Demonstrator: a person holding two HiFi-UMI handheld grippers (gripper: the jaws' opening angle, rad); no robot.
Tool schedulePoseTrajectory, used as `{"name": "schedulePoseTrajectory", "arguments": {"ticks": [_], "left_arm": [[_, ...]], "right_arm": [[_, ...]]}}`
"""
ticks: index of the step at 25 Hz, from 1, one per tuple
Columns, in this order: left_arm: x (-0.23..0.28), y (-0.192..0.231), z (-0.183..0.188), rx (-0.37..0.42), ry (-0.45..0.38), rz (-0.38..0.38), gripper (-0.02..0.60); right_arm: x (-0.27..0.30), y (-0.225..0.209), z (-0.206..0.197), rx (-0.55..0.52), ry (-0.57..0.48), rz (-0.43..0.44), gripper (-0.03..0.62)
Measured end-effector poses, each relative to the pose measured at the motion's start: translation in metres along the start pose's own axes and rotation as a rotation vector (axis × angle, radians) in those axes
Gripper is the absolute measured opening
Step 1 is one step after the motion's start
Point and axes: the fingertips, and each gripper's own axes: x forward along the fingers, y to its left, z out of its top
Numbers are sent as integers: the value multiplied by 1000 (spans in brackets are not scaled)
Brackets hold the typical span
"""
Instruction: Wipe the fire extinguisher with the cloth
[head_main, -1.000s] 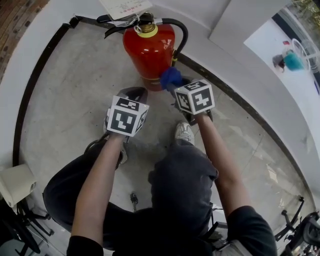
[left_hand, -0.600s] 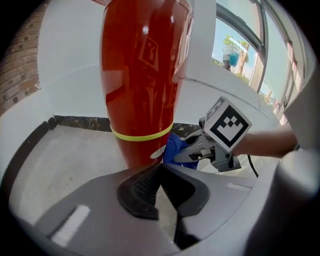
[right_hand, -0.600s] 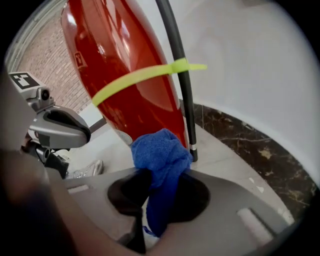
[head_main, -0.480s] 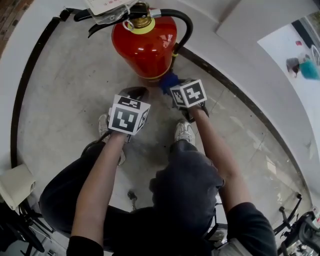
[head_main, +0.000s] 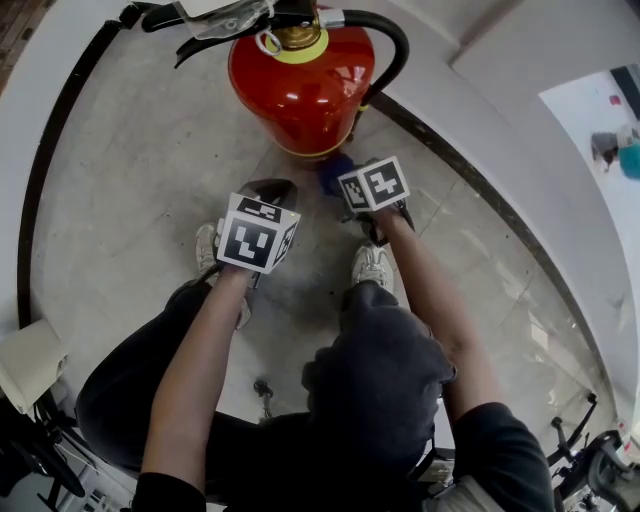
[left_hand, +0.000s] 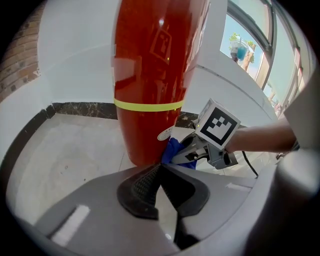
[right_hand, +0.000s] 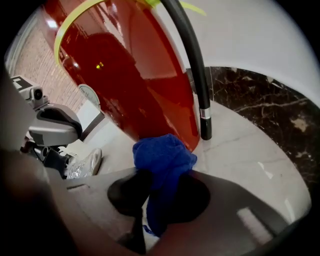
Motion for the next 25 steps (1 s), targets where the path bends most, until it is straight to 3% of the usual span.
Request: {"name": "schedulePoseTrajectory", "arguments": {"ticks": [7,25], "left_arm": [[-8,-3,1,12,-2,-11,5],[-67,-1,23,1,-100,39,5]], "right_arm": [[-7,27,4,-27,-19,63,71],[-111,102,68,-159,-266,95,69]]}}
